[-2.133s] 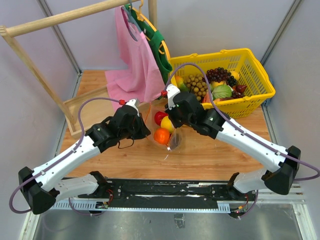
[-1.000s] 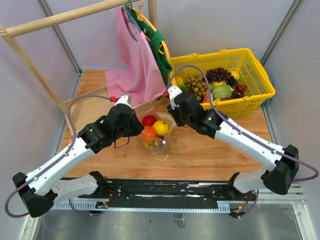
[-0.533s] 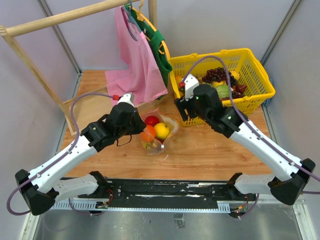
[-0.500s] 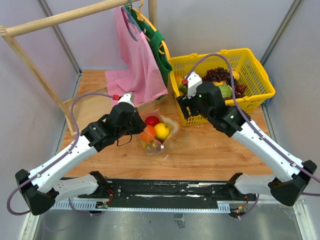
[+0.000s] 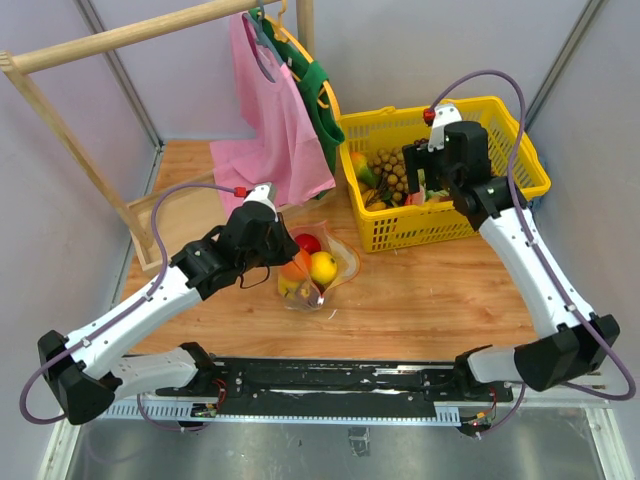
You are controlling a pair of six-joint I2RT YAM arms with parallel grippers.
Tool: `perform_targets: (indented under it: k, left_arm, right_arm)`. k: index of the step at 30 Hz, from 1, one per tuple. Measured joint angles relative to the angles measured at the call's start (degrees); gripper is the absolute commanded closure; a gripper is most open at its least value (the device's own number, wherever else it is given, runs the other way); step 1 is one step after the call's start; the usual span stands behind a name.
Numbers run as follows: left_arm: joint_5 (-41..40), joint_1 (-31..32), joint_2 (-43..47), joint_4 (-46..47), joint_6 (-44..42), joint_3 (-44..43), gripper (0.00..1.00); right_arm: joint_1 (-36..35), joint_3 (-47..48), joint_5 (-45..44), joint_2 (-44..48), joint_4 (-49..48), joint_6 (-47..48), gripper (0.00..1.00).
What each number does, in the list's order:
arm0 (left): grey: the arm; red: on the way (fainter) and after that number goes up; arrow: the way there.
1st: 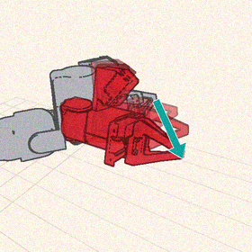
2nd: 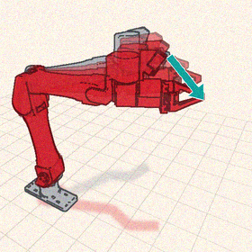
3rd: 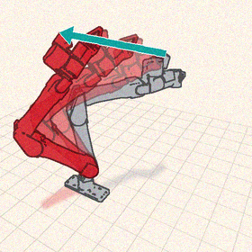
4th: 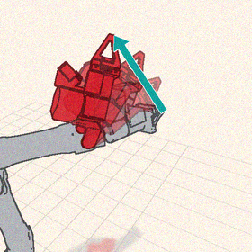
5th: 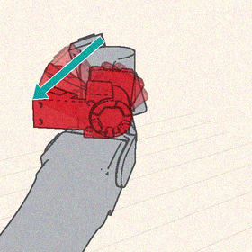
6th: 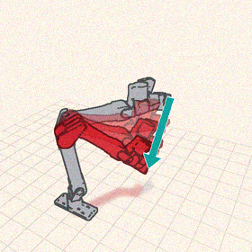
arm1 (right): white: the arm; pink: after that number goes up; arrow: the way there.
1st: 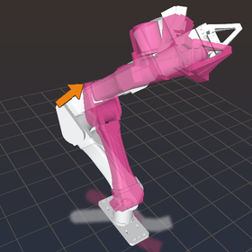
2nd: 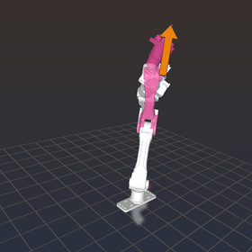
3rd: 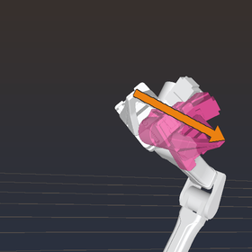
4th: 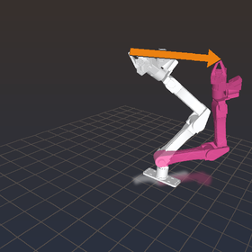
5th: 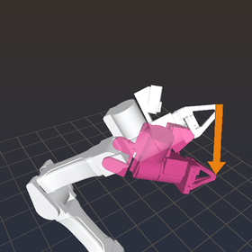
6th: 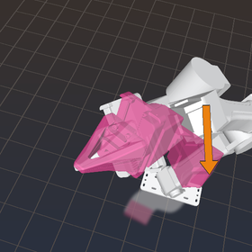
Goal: Place the food in the zip-top bag and seal the zipper
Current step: Pick up the fake vegetable from the bin.
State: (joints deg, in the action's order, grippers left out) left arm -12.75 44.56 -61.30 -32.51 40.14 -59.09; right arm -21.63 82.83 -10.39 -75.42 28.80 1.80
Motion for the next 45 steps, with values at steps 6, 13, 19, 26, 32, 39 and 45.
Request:
perform_targets:
  k: [6, 13, 19, 26, 32, 39, 45]
  left_arm:
    - [0.52, -0.17, -0.07, 0.33, -0.11, 0.07, 1.00]
    - [0.61, -0.20, -0.09, 0.55, -0.09, 0.28, 1.00]
    - [0.59, -0.24, -0.07, 0.72, -0.04, 0.68, 1.00]
    - [0.57, -0.24, -0.07, 0.72, -0.04, 0.68, 1.00]
    - [0.57, -0.24, -0.07, 0.72, -0.02, 0.72, 1.00]
    - [0.57, -0.24, -0.04, 0.72, 0.00, 0.87, 1.00]
    - [0.59, -0.24, -0.04, 0.72, 0.00, 0.94, 1.00]
  right_arm:
    - [3.17, 3.26, 6.01, -6.56, 3.32, 0.15, 0.12]
    - [3.15, 6.54, 15.08, -15.54, 8.57, 1.31, 0.15]
    - [3.15, 9.25, 19.10, -22.53, 11.43, 1.75, 0.16]
    - [3.15, 11.89, 20.65, -28.20, 12.46, 1.92, 0.18]
    - [3.15, 13.70, 22.21, -33.75, 11.34, 1.99, 0.20]
    - [3.17, 13.64, 22.93, -39.32, 7.30, 0.28, 0.18]
    - [3.17, 10.32, 22.23, -39.89, -1.70, -4.44, 0.12]
